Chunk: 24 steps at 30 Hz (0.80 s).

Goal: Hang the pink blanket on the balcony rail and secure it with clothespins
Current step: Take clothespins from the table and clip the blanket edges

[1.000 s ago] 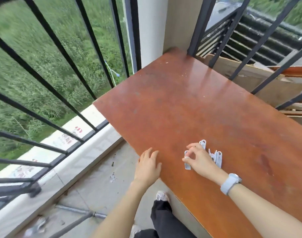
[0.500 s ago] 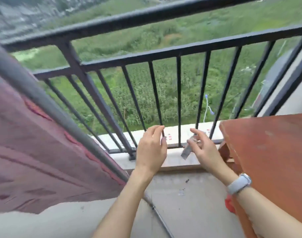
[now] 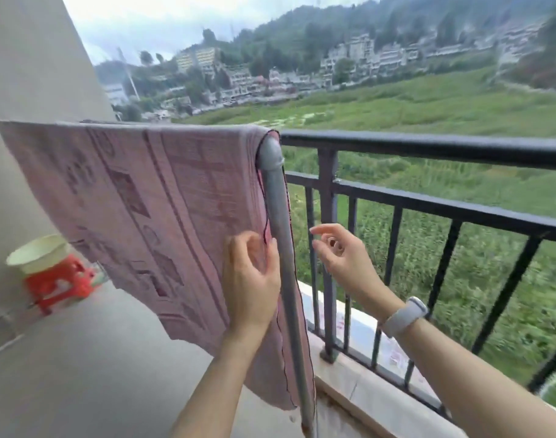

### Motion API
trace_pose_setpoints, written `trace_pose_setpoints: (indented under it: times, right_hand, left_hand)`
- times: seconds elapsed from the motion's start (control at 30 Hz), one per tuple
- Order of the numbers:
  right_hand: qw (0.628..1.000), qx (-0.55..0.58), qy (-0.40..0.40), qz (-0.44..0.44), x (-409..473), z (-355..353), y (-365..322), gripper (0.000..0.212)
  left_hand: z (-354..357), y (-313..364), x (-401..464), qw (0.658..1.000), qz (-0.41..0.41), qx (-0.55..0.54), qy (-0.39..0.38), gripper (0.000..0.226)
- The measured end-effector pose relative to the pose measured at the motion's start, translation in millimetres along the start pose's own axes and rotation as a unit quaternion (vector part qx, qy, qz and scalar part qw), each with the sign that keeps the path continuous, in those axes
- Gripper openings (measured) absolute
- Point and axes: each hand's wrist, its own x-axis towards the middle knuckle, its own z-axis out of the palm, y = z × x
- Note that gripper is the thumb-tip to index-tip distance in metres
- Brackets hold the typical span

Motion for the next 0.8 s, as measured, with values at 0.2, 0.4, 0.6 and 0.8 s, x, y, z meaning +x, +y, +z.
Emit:
trace_pose_setpoints:
  times: [0.2, 0.4, 0.6, 0.8]
  right_hand:
    - [0.995, 0.065, -0.026, -0.077, 46, 11, -27, 0.009]
    - [0.988, 0.092, -0.039, -0.114, 54, 20, -26, 0.011]
    - [0.99, 0.1, -0.054, -0.083, 61, 17, -22, 0.012]
    - [0.987, 0.126, -0.023, -0.092, 60, 7, -25, 0.02]
  left_hand:
    - [8, 14, 28, 0.995, -0.064, -0.04, 0.058, 0.018]
    - [18, 13, 36, 0.993, -0.047, 0.005, 0.109, 0.011]
    - [9, 28, 29, 0.986, -0.053, 0.02, 0.16, 0.011]
    - [-1, 46, 9, 0.993, 0.016, 0.027, 0.116, 0.012]
